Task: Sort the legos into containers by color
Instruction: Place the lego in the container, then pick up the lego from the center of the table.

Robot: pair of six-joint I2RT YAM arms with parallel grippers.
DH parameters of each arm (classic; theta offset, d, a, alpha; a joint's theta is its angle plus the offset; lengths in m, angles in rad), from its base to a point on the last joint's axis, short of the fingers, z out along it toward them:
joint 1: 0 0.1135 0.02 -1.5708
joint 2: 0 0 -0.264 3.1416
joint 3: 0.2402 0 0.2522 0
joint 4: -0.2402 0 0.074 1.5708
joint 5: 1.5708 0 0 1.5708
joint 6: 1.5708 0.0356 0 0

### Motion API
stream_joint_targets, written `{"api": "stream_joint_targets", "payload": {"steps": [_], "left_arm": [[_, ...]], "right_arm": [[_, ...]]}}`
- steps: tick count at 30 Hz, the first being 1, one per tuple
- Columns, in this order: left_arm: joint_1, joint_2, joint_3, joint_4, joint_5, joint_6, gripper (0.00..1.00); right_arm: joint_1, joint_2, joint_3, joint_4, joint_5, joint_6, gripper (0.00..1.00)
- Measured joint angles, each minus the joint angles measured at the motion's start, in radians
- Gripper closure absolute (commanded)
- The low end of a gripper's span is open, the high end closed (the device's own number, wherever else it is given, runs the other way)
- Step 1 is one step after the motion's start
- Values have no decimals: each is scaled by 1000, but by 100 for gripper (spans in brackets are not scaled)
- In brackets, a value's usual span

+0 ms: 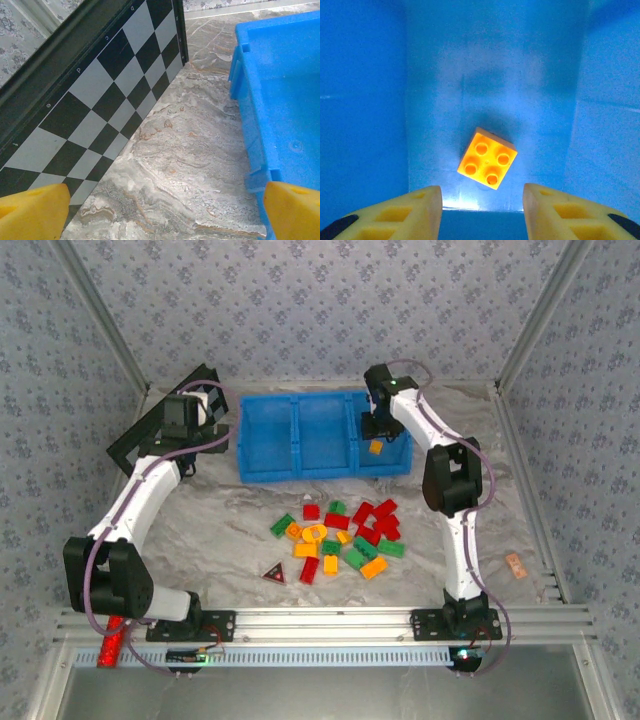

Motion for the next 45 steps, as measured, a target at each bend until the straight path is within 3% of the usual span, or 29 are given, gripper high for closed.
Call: {"api": "stream_joint_targets", "payload": {"steps": [7,11,16,25,45], "left_arm": [[-1,-2,0,-10,-14,-4,1],[-2,-2,1,-12,-45,-7,1],[-2,-9,6,-20,-50,-18,1],[-10,-10,10,-26,-50,-30,1],[-28,-10,10,-26,-76,-26,1]], "right_arm": [[16,-135,-69,-44,-10,55,47],[50,-344,-291,-11,-40,172,36],[163,-545,-586,60,-79,365,35],[335,-539,-758,113,-91,621,40],[361,-451,-821,116,-93,753,45]]}}
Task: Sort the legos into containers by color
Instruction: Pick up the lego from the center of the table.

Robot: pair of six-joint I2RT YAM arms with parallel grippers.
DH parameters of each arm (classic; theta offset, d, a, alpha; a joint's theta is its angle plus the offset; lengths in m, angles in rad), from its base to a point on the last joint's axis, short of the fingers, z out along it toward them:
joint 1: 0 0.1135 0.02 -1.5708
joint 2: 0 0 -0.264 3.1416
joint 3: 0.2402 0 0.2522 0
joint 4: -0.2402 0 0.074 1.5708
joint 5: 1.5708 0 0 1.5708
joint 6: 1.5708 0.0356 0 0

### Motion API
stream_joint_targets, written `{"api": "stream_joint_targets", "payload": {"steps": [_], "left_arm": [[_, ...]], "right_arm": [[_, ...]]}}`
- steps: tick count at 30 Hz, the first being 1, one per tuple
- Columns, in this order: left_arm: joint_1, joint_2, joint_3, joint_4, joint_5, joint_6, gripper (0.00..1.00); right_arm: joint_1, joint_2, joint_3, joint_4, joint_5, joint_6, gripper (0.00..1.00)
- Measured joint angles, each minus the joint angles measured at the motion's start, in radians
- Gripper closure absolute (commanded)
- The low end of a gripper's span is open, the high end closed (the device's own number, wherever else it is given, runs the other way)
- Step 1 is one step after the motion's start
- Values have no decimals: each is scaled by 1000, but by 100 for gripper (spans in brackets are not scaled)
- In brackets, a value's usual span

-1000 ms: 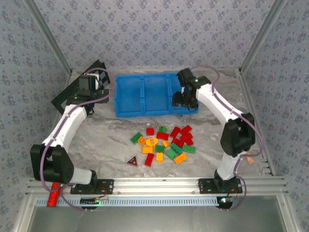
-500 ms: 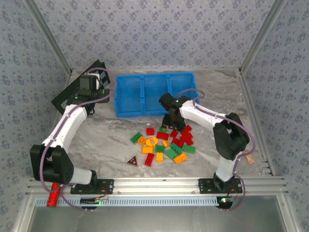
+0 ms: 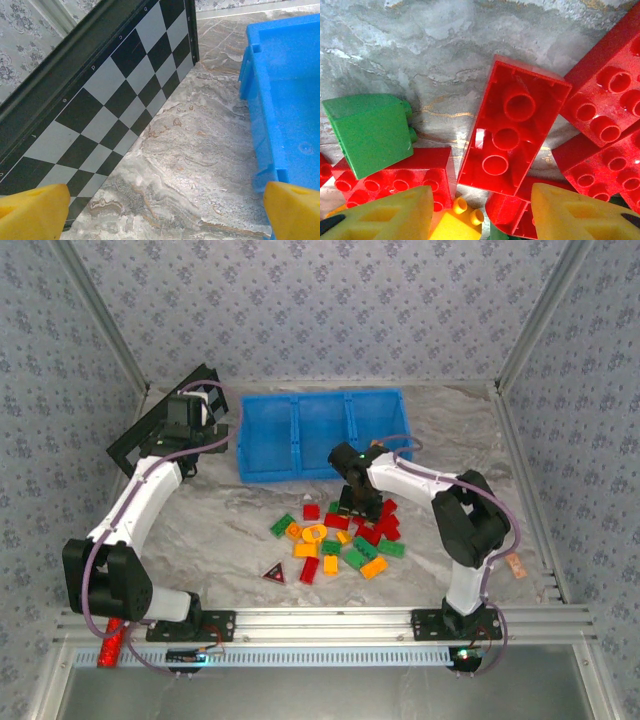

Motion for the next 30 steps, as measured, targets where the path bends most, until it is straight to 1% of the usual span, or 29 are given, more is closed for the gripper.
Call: {"api": "stream_joint_targets", "payload": {"steps": [6,12,17,19,22,26,30], "left_arm": [[0,0,0,0,0,0,1],[0,8,5,0,0,0,1],[0,17,11,1,0,3,1],[0,17,11,1,0,5,1],[0,17,11,1,0,8,1],[0,17,11,1,0,8,1],[0,17,11,1,0,9,1]], "right_arm": [[-15,16,-10,26,-5,0,47],[-40,23,-7,72,-3,-1,56],[-62,85,-6,79,8,-11,57],[-64,86,-3,79,8,-17,57],[-66,93,3,70,11,-33,62],[-71,106,24,47,7,-58,71],[-71,113,43,24,14,-100,74]]}}
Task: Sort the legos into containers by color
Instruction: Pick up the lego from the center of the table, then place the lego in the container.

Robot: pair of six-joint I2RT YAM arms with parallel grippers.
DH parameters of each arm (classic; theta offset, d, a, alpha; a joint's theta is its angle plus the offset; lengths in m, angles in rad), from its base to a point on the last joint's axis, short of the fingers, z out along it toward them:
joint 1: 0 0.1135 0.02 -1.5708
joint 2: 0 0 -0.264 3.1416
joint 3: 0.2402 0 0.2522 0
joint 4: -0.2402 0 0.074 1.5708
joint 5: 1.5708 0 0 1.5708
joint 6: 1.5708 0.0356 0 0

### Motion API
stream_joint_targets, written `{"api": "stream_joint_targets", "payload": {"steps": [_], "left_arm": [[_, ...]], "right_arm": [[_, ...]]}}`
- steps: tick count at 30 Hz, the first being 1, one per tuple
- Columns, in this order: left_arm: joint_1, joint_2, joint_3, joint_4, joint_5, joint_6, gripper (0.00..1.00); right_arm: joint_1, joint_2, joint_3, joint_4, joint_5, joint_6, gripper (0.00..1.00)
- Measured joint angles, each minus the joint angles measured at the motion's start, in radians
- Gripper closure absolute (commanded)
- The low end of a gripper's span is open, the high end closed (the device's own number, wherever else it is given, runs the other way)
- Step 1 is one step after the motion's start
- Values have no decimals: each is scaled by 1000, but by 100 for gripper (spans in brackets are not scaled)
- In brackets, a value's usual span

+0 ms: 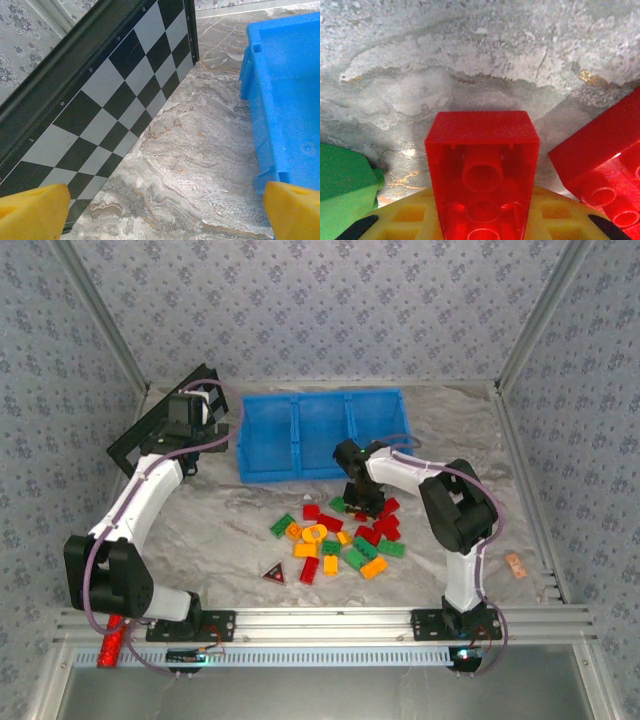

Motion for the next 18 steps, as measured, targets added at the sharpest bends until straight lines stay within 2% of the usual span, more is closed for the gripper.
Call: {"api": "stream_joint_targets", "payload": {"steps": [4,11,14,18], "left_arm": [[0,0,0,0,0,8,1],[0,0,0,0,-1,18,1],[0,0,0,0,-1,18,1],[0,0,0,1,-8,19,1]], "right_arm": [[4,3,87,-72,32,-84,75],[33,10,457,-187,104,-298,73],[32,79,661,-213,130,-377,73],[27,245,875,-212,169,-459,73]]}}
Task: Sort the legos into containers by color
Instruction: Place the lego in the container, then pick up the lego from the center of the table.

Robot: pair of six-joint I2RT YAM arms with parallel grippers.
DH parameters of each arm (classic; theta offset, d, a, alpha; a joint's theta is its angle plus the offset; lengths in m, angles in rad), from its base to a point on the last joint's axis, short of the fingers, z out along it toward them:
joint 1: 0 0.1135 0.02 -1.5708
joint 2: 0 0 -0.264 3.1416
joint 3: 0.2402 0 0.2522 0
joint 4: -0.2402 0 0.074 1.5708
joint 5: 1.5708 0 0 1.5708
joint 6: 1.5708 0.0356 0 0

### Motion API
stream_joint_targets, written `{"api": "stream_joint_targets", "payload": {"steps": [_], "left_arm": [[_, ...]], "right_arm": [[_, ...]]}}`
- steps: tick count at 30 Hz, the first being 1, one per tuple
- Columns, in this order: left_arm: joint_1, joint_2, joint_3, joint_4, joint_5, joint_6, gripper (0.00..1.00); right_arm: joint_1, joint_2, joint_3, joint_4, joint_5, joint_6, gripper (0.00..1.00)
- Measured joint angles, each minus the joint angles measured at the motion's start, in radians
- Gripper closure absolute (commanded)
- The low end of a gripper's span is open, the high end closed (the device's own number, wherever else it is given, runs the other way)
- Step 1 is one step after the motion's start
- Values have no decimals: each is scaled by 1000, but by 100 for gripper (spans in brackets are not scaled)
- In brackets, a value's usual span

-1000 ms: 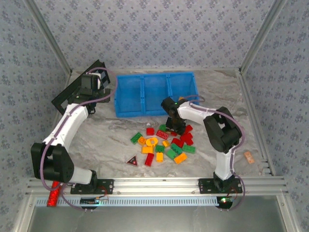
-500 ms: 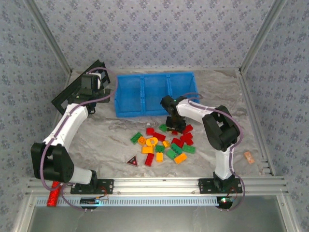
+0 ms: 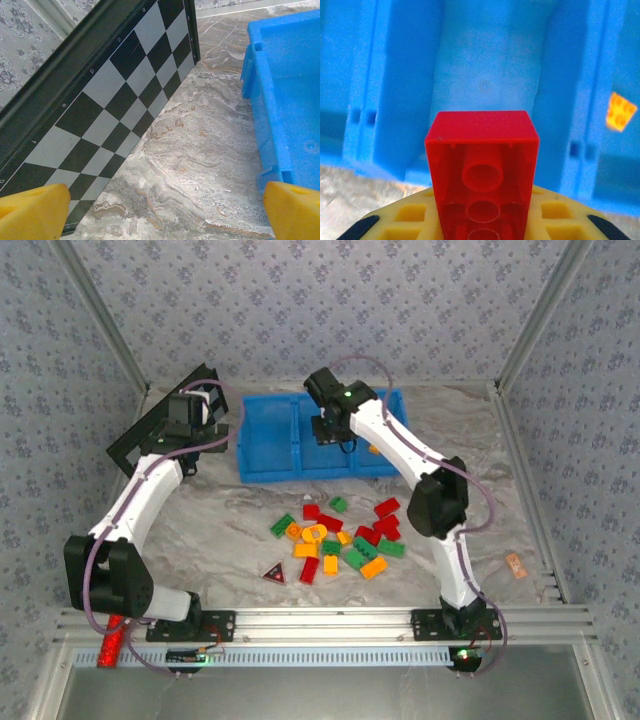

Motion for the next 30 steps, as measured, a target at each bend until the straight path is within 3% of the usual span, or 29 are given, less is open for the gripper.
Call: {"api": "stream_joint_targets", "payload": {"steps": [4,9,19,30], "left_arm": [[0,0,0,2,-8,6,1],[-8,0,0,7,-14,6,1],[-24,-3,-7,13,-14,6,1],[-38,-17,-21,18,-16,7,1]], "right_arm": [[-6,171,123,-8,13,-41,74],[-11,276,138,-14,15,-58,72],[-15,285,134,-15,-11,-68,53],[-12,238,127,-28,-37,-55,51]]}}
